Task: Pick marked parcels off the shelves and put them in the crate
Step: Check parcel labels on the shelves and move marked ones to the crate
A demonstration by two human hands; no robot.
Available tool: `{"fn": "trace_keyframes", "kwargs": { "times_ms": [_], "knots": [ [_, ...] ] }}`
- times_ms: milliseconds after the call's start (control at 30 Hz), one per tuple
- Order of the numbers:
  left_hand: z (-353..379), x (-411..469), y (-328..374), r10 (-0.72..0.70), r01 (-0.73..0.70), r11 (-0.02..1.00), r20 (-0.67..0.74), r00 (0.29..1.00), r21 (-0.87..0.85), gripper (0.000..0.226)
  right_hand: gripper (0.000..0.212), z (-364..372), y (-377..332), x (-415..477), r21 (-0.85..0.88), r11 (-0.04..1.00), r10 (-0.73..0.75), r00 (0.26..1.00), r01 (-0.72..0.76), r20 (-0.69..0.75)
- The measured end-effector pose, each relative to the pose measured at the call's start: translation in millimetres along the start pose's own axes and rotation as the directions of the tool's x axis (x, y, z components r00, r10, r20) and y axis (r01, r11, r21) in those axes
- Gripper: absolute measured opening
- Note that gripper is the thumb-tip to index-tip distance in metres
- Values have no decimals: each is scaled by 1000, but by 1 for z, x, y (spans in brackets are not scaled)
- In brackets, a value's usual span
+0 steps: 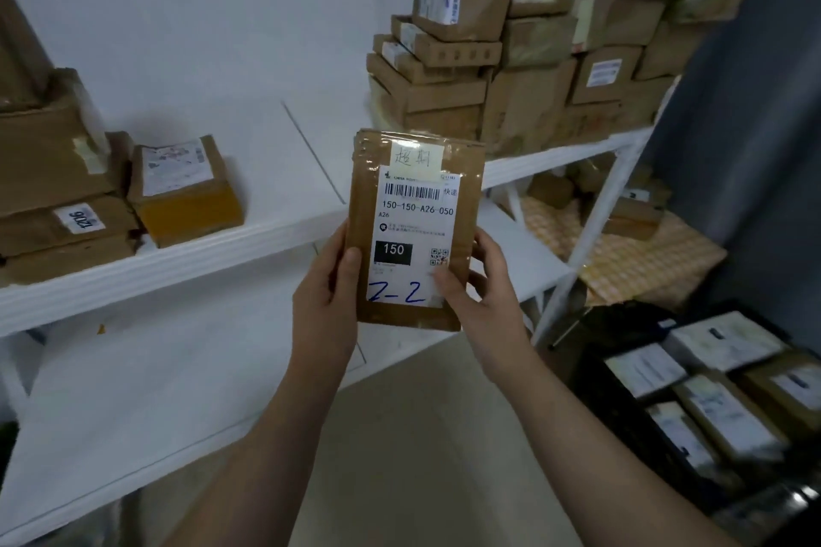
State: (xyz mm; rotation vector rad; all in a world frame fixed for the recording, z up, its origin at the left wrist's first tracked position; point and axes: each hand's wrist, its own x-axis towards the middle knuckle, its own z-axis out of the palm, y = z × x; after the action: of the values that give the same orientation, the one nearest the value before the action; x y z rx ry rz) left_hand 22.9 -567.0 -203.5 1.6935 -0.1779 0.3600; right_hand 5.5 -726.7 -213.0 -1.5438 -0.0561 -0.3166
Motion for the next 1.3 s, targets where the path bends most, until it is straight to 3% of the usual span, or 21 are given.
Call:
{"fn": "trace_keyframes", "kwargs": {
  "times_ms": [300, 467, 667, 733, 900, 1133, 1300],
  "knots": [
    [130, -53, -6, -56, 55, 998, 267, 962, 11, 35, 47, -135, 27, -60, 31, 996, 83, 963, -78, -256],
    [226, -100, 3, -102, 121, 992, 408, 907, -23, 33, 54, -232, 37, -99, 3, 984, 169, 918, -180, -360],
    [320, -143, 5, -158, 199, 980, 538, 828, -18, 31, 52, -330, 47, -132, 91, 954, 296, 858, -284, -421],
    [347, -152, 5, -159, 205, 979, 589, 792, -12, 30, 49, -357, 52, -141, 112, 943, 331, 839, -315, -431],
    [404, -162, -16, -230, 234, 968, 690, 686, 90, 31, 64, -410, 73, -149, 162, 914, 405, 797, -373, -447],
    [472, -148, -48, -359, 354, 916, 774, 521, 187, 30, 49, -452, 112, -132, 203, 867, 481, 656, -455, -581],
    [532, -121, -59, -331, 310, 928, 841, 427, 208, 41, 42, -486, 127, -102, 211, 868, 462, 575, -450, -676]
  ]
}}
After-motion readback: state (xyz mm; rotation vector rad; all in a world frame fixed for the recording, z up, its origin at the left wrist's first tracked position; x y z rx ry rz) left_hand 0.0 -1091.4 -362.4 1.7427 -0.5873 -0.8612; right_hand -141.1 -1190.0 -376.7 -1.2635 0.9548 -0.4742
